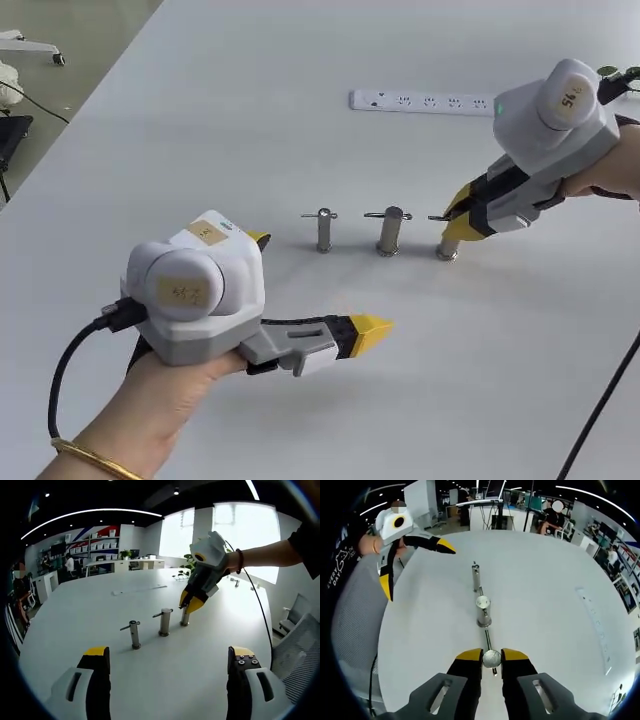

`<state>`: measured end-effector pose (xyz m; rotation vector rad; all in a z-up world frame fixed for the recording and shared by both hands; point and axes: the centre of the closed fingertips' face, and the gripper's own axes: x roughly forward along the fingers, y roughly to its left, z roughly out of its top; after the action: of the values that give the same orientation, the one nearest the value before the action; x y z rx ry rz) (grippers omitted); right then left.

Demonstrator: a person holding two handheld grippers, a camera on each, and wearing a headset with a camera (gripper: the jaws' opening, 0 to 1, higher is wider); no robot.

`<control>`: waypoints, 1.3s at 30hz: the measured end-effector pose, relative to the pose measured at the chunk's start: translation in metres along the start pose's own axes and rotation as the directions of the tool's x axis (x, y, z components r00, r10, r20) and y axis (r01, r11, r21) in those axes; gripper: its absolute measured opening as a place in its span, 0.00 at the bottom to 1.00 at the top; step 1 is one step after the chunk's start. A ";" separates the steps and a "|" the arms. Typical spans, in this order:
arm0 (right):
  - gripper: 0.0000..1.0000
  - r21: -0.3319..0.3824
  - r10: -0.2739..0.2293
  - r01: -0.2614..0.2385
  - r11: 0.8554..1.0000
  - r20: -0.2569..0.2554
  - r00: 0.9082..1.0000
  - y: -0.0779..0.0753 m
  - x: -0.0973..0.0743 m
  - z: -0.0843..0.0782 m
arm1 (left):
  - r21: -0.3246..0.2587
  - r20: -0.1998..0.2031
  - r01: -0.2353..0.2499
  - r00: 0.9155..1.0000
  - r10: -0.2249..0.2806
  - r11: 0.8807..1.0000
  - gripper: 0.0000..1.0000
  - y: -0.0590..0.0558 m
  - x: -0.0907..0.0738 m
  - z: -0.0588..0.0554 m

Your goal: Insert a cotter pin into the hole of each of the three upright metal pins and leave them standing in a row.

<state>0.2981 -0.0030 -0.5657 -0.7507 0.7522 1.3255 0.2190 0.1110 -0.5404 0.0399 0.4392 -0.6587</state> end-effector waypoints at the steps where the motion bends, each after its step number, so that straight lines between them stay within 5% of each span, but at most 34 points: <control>1: 0.09 -0.002 0.003 -0.003 1.000 0.000 1.000 0.000 0.000 0.000 | 0.002 0.000 -0.001 1.000 0.001 1.000 0.98 0.000 0.000 0.000; 8: 0.11 -0.025 -0.015 0.015 1.000 0.007 1.000 0.002 0.002 0.002 | -0.005 0.000 -0.014 1.000 0.014 1.000 0.98 0.005 -0.002 0.000; 15: 0.23 0.052 -0.080 0.078 0.996 0.038 0.996 -0.001 -0.010 0.005 | -0.007 0.009 -0.048 0.999 0.048 0.999 0.98 0.015 -0.005 0.002; 18: 0.27 0.145 -0.144 0.132 0.981 0.077 0.987 -0.003 -0.017 0.009 | -0.014 0.002 -0.052 0.999 0.052 0.999 0.96 0.016 -0.005 0.001; 26: 0.30 0.419 -0.330 0.220 0.881 0.211 0.920 0.000 -0.042 0.013 | 0.007 0.002 -0.081 0.997 0.081 0.997 0.92 0.020 -0.008 0.003; 33: 0.35 0.604 -0.483 0.261 0.753 0.239 0.842 0.004 -0.059 0.007 | -0.016 0.013 -0.113 0.994 0.113 0.994 0.88 0.026 -0.010 0.004; 35: 0.36 0.618 -0.496 0.259 0.742 0.248 0.832 0.008 -0.061 0.009 | -0.019 0.019 -0.123 0.992 0.123 0.992 0.87 0.027 -0.012 0.006; 39: 0.39 0.635 -0.500 0.251 0.731 0.248 0.830 0.019 -0.060 0.009 | -0.040 0.017 -0.145 0.989 0.146 0.989 0.86 0.031 -0.015 0.008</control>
<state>0.2737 -0.0268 -0.5115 -0.1021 0.5707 0.7525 0.2304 0.1430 -0.5302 0.0286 0.4251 -0.5065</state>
